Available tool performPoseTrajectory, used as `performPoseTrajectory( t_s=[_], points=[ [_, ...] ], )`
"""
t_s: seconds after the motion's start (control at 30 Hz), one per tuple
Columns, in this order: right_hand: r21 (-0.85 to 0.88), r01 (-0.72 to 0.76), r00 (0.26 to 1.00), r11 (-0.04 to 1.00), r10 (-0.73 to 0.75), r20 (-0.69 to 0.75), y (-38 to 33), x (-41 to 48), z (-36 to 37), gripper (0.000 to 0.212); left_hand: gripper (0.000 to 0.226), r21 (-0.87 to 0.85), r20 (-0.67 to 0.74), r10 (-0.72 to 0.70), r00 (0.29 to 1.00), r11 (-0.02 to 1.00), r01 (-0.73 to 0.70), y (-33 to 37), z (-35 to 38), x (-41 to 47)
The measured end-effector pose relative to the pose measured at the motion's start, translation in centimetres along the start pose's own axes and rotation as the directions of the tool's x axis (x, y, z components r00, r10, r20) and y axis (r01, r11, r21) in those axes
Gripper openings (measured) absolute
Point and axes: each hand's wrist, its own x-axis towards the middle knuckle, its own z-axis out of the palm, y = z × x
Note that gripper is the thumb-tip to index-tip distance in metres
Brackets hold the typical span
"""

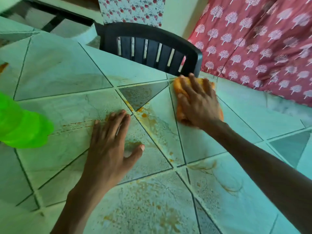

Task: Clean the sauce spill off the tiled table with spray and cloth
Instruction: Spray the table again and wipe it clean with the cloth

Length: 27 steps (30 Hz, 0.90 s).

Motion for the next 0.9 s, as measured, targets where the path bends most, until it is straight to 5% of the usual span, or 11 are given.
performPoseTrajectory(
  t_s=[0.13, 0.23, 0.4, 0.53, 0.73, 0.83, 0.9],
  points=[
    [-0.006, 0.208, 0.977, 0.978, -0.207, 0.041, -8.5, -1.9, 0.8, 0.065, 0.086, -0.044, 0.021, 0.008, 1.0, 0.999, -0.007, -0.3, -0.3, 0.0],
    [-0.013, 0.354, 0.93, 0.935, -0.351, 0.112, -7.1, -9.7, 0.1, 0.063, 0.086, -0.06, 0.024, 0.025, 0.999, 0.998, -0.023, -0.3, -0.3, 0.0],
    [-0.14, 0.261, 0.955, 0.955, -0.234, 0.183, 1.5, -10.9, -1.1, 0.061, 0.085, -0.076, 0.003, 0.024, 1.0, 0.997, -0.024, -0.1, -0.1, -0.1],
    [0.075, -0.063, 0.997, 0.995, 0.06, 0.042, -3.0, -3.5, -0.8, 0.06, 0.085, -0.104, 0.002, 0.022, 1.0, 0.994, -0.021, -0.2, 0.0, -0.1],
    [0.003, 0.342, 0.933, 0.94, -0.34, 0.12, -6.3, -13.5, -0.1, 0.061, 0.09, -0.178, 0.035, -0.001, 0.999, 0.984, 0.007, -0.5, -0.2, 0.5],
    [-0.044, 0.32, 0.934, 0.946, -0.308, 0.179, 0.5, -16.7, -1.1, 0.059, 0.089, -0.19, 0.034, -0.01, 0.999, 0.982, 0.016, 0.4, -0.5, 0.4],
    [-0.071, 0.155, 0.979, 0.985, -0.143, 0.145, 4.4, -15.0, -1.6, 0.06, 0.084, -0.202, 0.027, 0.021, 0.999, 0.979, -0.015, 1.5, -0.6, 0.1]
  ],
)
